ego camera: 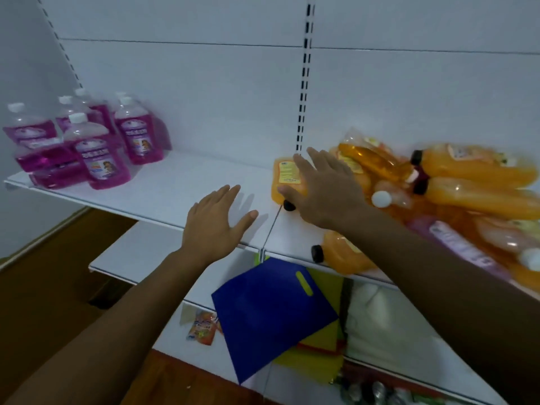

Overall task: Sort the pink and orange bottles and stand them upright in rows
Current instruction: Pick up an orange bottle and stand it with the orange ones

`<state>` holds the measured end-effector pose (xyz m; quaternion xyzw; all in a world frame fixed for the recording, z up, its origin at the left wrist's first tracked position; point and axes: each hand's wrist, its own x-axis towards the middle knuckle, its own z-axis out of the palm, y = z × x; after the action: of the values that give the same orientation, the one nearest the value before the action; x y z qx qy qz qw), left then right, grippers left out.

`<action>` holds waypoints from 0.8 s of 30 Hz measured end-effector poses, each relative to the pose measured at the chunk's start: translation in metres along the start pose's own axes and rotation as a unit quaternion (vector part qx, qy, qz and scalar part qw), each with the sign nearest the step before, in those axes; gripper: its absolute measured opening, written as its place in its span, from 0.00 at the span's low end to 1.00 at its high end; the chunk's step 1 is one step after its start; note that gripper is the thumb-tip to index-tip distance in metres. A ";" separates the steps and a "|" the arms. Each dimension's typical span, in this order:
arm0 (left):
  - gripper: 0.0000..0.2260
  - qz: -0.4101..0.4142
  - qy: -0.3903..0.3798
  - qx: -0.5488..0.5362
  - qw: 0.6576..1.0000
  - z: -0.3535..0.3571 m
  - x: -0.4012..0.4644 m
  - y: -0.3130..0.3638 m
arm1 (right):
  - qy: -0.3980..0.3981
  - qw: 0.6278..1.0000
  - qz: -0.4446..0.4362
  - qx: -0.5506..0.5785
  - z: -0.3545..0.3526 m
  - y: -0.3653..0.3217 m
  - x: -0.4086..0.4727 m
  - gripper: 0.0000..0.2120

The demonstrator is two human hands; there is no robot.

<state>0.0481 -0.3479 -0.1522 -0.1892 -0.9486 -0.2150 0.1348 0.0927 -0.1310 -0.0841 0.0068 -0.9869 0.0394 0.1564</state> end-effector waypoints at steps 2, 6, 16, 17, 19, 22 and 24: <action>0.37 0.017 -0.005 -0.012 1.000 0.005 0.004 0.018 | -0.001 0.999 0.034 -0.008 -0.007 0.020 -0.015 0.35; 0.38 0.058 -0.025 -0.039 0.997 0.012 0.015 0.048 | 0.014 0.996 0.090 -0.006 -0.011 0.045 -0.041 0.34; 0.33 0.131 -0.077 -0.129 0.980 0.035 0.012 0.077 | 0.043 0.989 0.144 0.008 0.001 0.060 -0.086 0.31; 0.34 0.139 -0.089 -0.139 0.976 0.038 0.008 0.081 | 0.045 0.988 0.144 0.013 0.003 0.061 -0.091 0.31; 0.35 0.165 -0.122 -0.154 0.966 0.044 -0.001 0.088 | 0.043 0.990 0.135 0.014 0.006 0.063 -0.100 0.30; 0.37 0.223 -0.161 -0.140 0.951 0.054 -0.013 0.098 | 0.034 0.990 0.134 0.012 0.013 0.065 -0.113 0.30; 0.39 0.241 -0.169 -0.141 0.945 0.059 -0.019 0.105 | 0.034 0.987 0.155 0.024 0.016 0.067 -0.121 0.30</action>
<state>0.0988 -0.2385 -0.1730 -0.4625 -0.8437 -0.2724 -0.0074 0.2011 -0.0657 -0.1412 -0.1439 -0.9689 0.0871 0.1815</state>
